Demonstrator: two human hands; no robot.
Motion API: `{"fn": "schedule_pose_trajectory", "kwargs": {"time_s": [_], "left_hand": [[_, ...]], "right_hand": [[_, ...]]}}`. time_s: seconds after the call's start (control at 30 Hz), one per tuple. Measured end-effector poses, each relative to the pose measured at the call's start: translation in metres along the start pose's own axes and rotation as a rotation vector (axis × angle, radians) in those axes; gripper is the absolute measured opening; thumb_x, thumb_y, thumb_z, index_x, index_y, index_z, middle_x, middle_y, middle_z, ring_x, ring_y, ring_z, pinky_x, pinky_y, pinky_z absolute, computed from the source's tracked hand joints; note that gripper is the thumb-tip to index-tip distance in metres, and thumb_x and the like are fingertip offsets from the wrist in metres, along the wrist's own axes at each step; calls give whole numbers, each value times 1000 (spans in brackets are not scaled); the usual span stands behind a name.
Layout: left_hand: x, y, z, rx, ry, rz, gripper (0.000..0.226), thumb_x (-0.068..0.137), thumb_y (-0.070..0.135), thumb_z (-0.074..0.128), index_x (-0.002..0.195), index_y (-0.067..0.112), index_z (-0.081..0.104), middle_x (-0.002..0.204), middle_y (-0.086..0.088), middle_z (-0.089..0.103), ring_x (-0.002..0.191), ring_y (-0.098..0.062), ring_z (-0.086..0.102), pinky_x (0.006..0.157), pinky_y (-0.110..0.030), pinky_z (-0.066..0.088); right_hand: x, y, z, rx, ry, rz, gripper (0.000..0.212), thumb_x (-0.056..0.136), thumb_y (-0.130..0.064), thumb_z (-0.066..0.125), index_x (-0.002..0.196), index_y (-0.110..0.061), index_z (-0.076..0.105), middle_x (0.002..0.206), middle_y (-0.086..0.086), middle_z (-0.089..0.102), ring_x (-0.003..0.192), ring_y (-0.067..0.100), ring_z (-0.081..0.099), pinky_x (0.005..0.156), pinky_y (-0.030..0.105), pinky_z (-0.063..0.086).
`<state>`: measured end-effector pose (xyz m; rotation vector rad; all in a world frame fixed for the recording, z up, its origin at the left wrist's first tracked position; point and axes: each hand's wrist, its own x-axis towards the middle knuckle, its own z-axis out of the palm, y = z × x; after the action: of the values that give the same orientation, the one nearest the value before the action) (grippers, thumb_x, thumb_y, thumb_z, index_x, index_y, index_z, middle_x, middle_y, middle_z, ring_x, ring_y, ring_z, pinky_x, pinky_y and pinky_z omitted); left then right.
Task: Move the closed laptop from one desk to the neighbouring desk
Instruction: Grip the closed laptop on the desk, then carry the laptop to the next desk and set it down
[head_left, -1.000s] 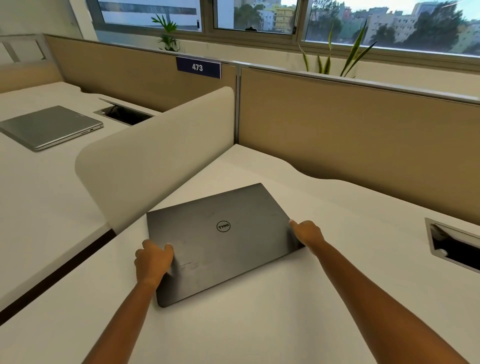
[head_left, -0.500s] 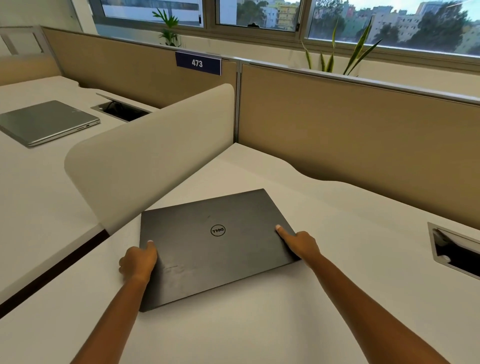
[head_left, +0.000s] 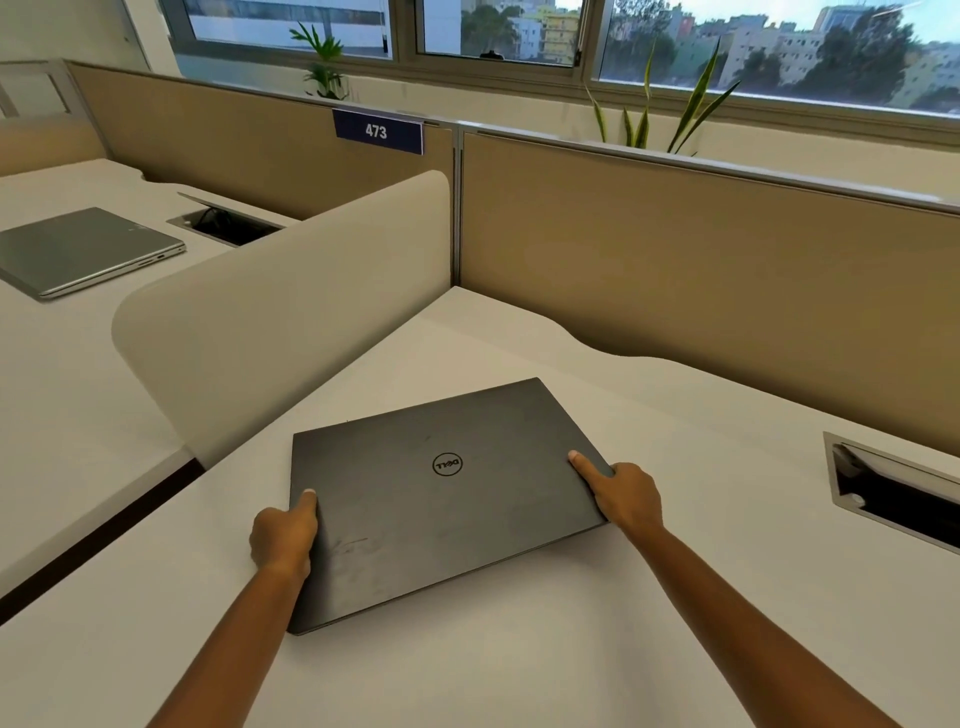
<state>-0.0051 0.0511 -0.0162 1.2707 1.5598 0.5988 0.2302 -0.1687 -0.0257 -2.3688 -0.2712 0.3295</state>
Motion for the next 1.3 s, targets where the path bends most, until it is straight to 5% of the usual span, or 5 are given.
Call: {"fn": "schedule_pose_trajectory", "kwargs": {"time_s": [0.13, 0.27, 0.5, 1.0, 1.3], "left_hand": [[-13, 4, 7, -6, -25, 41, 41, 91, 24, 54, 58, 1, 43, 65, -10, 48, 66, -29, 45, 71, -35, 36], [-31, 13, 15, -21, -63, 95, 28, 91, 24, 54, 85, -4, 52, 88, -17, 51, 82, -34, 47, 74, -36, 38], [-73, 31, 35, -46, -130, 144, 43, 90, 23, 54, 53, 10, 37, 58, -6, 41, 52, -19, 38, 53, -29, 33], [-189, 39, 111, -25, -324, 216, 41, 91, 23, 53, 55, 8, 39, 61, -6, 44, 72, -30, 48, 72, -35, 38], [-269, 26, 168, 22, -463, 271, 28, 91, 23, 53, 81, -2, 49, 89, -17, 53, 81, -33, 50, 74, -35, 41]], "right_hand": [[-4, 10, -20, 17, 29, -9, 55, 81, -56, 56, 49, -13, 42, 53, 0, 47, 51, 13, 44, 46, 23, 29], [-10, 20, -47, 30, 68, -8, 54, 81, -55, 57, 48, -14, 41, 52, 0, 46, 50, 13, 44, 45, 23, 28], [-21, 40, -104, 40, 160, 8, 55, 80, -55, 57, 48, -13, 41, 51, 1, 45, 49, 13, 43, 44, 24, 28], [-61, 129, -232, 68, 346, 97, 60, 79, -53, 60, 44, -10, 37, 47, 5, 41, 47, 18, 41, 45, 29, 27], [-96, 207, -301, 70, 428, 217, 56, 80, -53, 58, 48, -9, 46, 51, 6, 48, 54, 21, 48, 47, 27, 31]]}}
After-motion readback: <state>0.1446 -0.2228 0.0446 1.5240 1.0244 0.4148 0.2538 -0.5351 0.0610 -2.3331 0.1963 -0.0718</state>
